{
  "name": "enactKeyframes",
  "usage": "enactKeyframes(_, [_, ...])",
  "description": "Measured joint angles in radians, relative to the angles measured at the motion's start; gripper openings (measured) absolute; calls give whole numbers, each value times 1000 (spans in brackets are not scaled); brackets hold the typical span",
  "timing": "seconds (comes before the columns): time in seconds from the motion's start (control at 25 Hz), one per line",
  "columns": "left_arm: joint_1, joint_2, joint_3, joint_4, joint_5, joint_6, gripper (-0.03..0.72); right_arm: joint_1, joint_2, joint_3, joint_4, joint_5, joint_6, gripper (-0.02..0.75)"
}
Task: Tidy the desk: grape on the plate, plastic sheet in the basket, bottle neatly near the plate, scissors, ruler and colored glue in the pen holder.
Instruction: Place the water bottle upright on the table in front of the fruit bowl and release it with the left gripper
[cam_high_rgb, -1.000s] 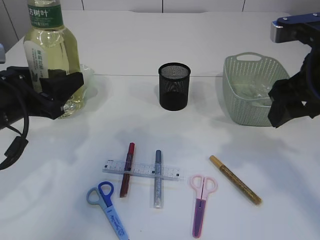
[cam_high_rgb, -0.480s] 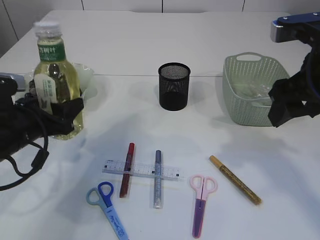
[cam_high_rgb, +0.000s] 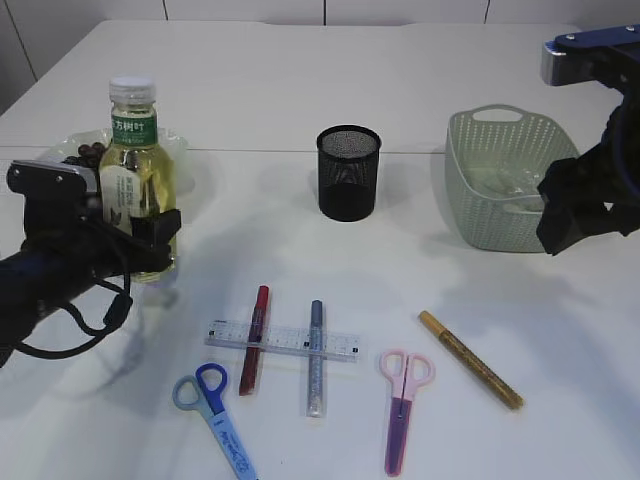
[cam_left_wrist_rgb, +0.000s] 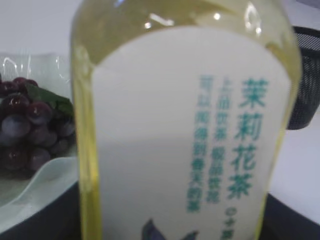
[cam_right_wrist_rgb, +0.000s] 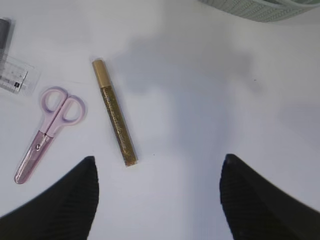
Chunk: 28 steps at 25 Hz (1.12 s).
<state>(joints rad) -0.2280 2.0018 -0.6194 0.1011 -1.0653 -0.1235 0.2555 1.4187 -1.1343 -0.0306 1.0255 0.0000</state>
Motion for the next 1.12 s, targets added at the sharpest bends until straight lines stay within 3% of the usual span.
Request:
enactKeyframes(0.84, [2,242,-154,-20,-124,3,448,0,0,0,0,1,0,583])
enactKeyframes(1.12, [2,244,-158,-28,-124,57,504,0,0,0,0,1,0,583])
